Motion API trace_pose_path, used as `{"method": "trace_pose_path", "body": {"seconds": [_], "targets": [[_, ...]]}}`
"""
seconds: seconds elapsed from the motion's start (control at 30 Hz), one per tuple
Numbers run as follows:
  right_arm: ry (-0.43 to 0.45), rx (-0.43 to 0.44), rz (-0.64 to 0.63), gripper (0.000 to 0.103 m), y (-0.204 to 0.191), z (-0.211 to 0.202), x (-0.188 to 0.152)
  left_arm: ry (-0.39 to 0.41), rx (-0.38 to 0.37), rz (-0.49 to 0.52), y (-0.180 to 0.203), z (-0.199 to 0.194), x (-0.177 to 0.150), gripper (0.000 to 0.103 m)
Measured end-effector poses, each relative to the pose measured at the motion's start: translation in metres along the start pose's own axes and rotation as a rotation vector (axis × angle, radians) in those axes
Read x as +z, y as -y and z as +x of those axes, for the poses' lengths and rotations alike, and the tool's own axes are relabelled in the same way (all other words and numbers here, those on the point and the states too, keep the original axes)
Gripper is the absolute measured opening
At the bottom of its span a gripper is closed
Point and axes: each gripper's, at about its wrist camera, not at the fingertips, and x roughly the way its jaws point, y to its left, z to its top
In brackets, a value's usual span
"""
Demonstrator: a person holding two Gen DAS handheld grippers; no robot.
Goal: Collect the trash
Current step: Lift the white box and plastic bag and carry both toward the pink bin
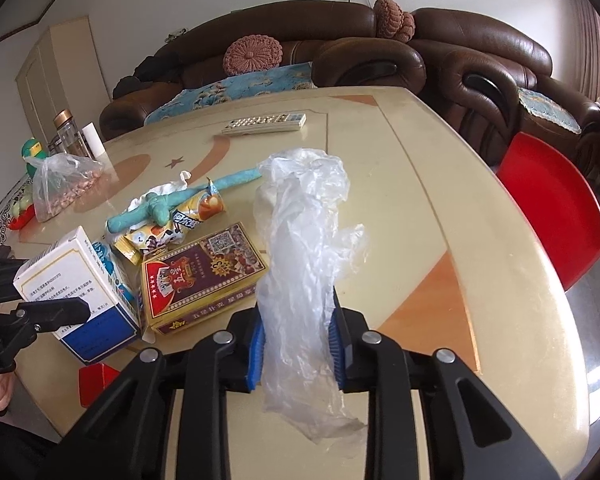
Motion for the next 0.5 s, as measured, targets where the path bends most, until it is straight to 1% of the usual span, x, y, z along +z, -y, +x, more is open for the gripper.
{"method": "trace_pose_path", "body": {"seconds": [0.1, 0.23, 0.5], "targets": [[0.008, -0.013, -0.004, 0.024, 0.0, -0.004, 0.001, 0.022, 0.003, -0.007, 0.0, -0.006, 0.001, 0.021], [0.01, -0.007, 0.001, 0.024, 0.0, -0.009, 0.002, 0.039, -0.002, -0.026, -0.002, -0.011, 0.004, 0.021], [0.036, -0.016, -0.011, 0.024, -0.006, -0.024, 0.008, 0.068, 0.034, -0.058, -0.006, -0.019, 0.007, 0.021]]}}
